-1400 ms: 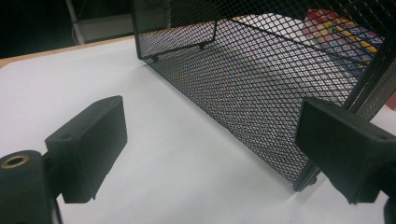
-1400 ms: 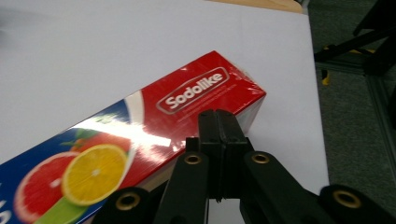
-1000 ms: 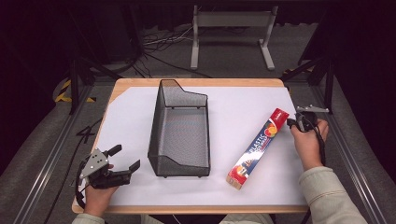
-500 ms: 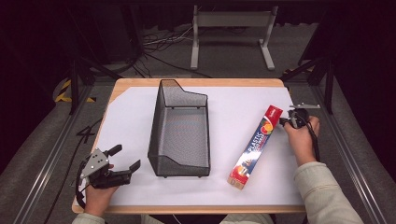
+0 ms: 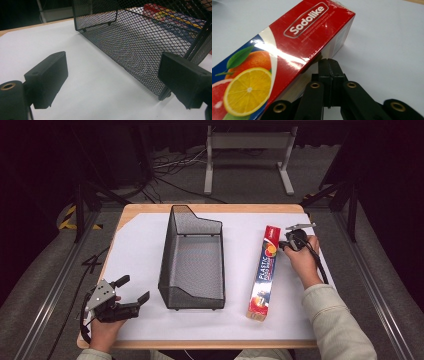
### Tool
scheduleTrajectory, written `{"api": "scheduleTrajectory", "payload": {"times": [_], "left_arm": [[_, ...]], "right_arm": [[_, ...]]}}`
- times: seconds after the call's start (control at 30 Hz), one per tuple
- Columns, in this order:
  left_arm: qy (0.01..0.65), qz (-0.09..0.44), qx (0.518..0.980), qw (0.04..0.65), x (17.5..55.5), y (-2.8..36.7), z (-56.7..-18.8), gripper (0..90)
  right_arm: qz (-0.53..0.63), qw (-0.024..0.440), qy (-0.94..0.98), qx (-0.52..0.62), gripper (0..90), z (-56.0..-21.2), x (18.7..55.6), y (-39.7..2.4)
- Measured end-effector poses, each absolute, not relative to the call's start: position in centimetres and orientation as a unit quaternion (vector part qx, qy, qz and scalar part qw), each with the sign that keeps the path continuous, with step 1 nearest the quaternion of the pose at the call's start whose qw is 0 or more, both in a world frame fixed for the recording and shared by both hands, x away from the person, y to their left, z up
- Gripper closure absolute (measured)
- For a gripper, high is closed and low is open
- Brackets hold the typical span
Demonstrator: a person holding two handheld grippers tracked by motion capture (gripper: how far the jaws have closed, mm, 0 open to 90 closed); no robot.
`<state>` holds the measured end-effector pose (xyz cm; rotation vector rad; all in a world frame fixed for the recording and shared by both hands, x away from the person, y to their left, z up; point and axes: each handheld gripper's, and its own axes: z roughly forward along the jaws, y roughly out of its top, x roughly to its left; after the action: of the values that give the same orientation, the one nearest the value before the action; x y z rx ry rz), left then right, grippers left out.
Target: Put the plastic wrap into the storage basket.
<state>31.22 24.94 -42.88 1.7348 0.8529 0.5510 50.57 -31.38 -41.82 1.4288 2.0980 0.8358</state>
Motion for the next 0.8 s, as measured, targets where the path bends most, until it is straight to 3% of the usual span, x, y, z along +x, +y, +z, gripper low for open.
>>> {"api": "scheduleTrajectory", "payload": {"times": [0.67,0.8], "left_arm": [[0.355,0.231,0.73,0.538,31.5,24.7,-42.9,10.3],[0.354,0.231,0.73,0.537,31.5,24.7,-42.9,10.3]], "right_arm": [[0.331,0.193,0.809,0.446,90.0,-42.1,50.4,-26.6],[0.318,0.192,0.813,0.448,86.3,-41.4,50.1,-26.4]]}}
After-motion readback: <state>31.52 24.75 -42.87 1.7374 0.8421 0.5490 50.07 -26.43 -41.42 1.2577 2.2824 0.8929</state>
